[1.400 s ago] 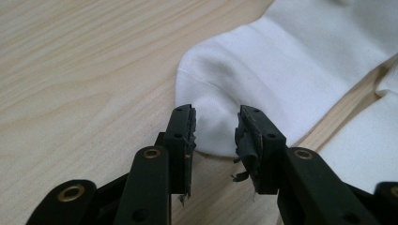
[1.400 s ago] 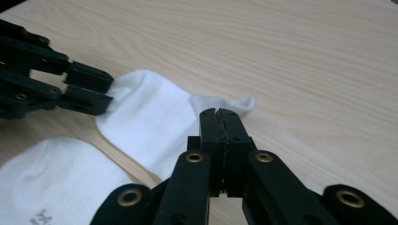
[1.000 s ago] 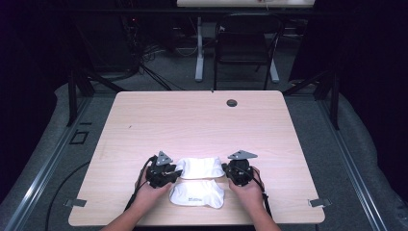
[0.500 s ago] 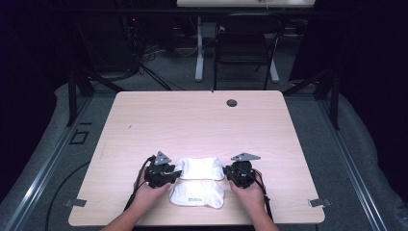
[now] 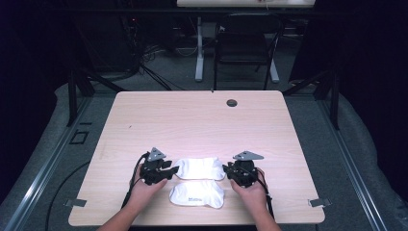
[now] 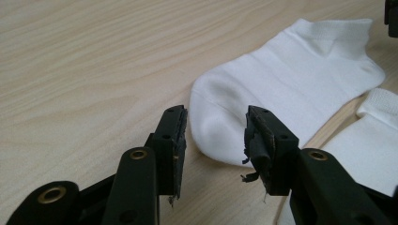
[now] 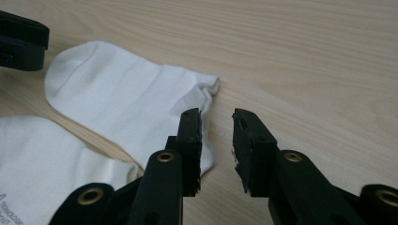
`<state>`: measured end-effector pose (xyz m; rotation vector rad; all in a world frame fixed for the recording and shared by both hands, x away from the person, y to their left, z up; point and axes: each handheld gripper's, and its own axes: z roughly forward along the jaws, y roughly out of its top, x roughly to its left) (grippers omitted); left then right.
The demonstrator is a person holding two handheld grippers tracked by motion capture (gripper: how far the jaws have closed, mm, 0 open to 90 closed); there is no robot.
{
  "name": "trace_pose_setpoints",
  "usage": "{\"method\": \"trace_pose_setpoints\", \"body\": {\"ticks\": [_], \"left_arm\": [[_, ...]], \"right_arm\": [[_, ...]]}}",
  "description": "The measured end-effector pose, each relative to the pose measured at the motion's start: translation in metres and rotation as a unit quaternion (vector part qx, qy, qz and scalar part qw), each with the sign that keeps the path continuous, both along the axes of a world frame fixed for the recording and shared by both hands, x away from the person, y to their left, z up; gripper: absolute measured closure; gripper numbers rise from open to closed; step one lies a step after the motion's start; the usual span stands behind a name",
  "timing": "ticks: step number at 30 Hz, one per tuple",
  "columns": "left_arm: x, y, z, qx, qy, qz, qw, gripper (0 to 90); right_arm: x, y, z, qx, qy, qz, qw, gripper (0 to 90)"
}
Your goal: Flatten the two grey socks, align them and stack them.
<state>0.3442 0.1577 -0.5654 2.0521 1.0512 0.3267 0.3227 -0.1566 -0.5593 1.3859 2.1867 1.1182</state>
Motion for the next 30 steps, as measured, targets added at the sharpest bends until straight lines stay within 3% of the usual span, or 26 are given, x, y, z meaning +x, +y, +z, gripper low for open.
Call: {"method": "trace_pose_setpoints", "body": {"ticks": [8, 19, 25, 30], "left_arm": [[0.01, -0.001, 0.002, -0.003, 0.003, 0.003, 1.0, 57.3], [0.021, -0.001, -0.001, 0.0, 0.013, 0.007, 0.9999, 56.8], [0.022, -0.004, -0.005, 0.006, 0.021, 0.006, 0.9997, 56.7], [0.024, -0.006, -0.009, 0.016, 0.026, 0.005, 0.9995, 57.9]], "right_arm": [[0.012, 0.004, 0.007, -0.006, 0.003, 0.008, 0.9999, 67.9], [0.024, 0.012, 0.01, 0.013, 0.008, 0.011, 0.9998, 62.2], [0.022, 0.017, 0.005, -0.014, 0.017, 0.027, 0.9994, 60.5], [0.021, 0.017, -0.003, -0.014, 0.026, 0.024, 0.9993, 62.4]]}}
